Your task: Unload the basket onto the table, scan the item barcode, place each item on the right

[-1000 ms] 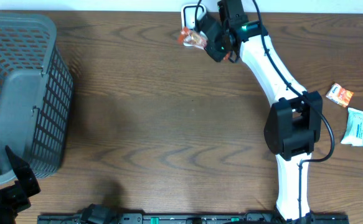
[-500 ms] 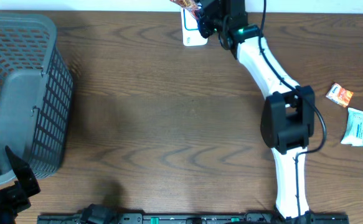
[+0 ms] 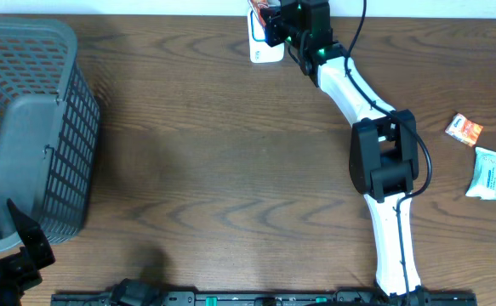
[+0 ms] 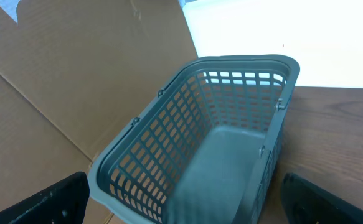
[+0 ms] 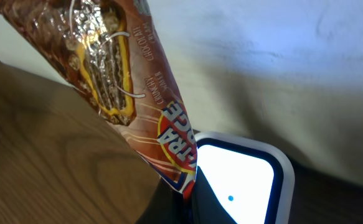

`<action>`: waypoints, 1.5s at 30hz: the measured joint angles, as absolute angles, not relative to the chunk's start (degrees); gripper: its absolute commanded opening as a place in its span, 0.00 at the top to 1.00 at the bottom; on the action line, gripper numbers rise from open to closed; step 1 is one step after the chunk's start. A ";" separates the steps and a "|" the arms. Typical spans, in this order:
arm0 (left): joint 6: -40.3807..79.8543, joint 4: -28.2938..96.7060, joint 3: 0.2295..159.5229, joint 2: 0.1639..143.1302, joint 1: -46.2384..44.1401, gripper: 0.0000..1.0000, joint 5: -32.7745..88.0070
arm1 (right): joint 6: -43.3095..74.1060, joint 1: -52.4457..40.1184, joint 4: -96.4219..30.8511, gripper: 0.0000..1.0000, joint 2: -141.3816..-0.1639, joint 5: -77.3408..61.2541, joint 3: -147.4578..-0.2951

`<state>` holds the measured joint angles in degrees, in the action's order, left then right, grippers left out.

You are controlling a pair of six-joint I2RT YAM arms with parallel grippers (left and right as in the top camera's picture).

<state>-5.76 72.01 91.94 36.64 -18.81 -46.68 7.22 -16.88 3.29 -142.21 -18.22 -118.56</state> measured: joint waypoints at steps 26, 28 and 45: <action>-5.76 72.01 91.94 36.64 -18.81 0.02 -46.68 | 16.23 -16.56 8.49 0.99 -145.88 -15.92 -119.77; -5.76 72.01 91.94 36.64 -18.81 0.02 -46.68 | 17.30 -16.51 3.44 0.99 -145.88 -16.01 -122.32; -5.76 71.99 91.94 36.64 -18.81 0.02 -46.65 | 23.81 -14.68 -76.69 0.99 -129.82 2.98 -139.46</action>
